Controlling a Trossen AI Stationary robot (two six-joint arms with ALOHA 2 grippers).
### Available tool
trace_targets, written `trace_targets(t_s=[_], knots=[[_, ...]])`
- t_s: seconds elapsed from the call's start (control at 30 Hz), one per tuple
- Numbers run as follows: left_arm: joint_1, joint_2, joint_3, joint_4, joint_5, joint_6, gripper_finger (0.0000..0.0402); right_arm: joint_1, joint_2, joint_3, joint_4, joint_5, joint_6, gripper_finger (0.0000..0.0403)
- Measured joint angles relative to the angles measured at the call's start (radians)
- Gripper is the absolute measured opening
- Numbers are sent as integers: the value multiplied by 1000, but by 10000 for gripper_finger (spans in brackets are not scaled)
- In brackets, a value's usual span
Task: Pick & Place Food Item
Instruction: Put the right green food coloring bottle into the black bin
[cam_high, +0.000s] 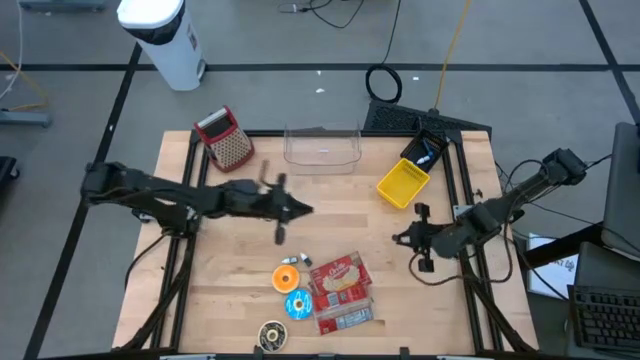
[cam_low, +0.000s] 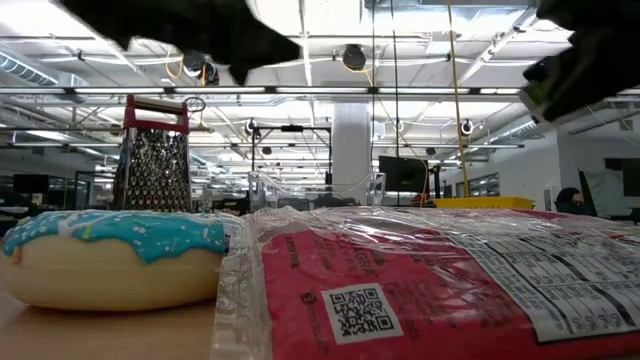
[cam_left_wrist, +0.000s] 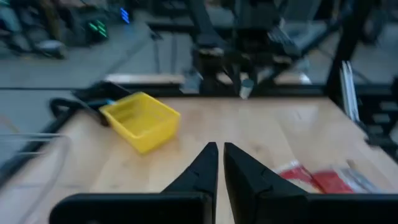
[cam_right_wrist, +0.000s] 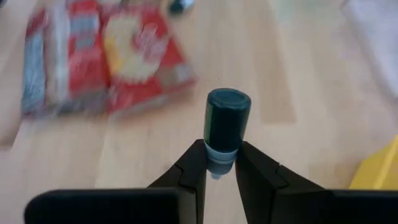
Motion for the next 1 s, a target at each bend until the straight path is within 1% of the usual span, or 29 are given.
trace_targets(t_s=[0.07,0.17,0.3,0.37,0.43,0.57,0.9,1.0], knots=[[-7,-79,-74,55,-33,-18,26,-24,-47,-35,48,34,-28,55],[-19,-178,-161,94,-50,-40,26,-85,-106,-95,147,64,-74,55],[-26,-278,-226,94,-52,-64,26,-207,-164,-176,294,68,-114,55],[-26,-311,-239,93,-52,-65,26,-280,-185,-209,355,69,-119,55],[-26,-323,-241,93,-52,-65,26,-355,-198,-236,407,69,-119,55],[-26,-330,-242,93,-52,-52,26,-520,-205,-268,457,68,-131,55],[-26,-326,-242,91,-52,-33,26,-932,-200,-271,455,54,-132,55],[-26,-325,-242,89,-52,-32,26,-1045,-198,-271,456,-14,-133,57]])
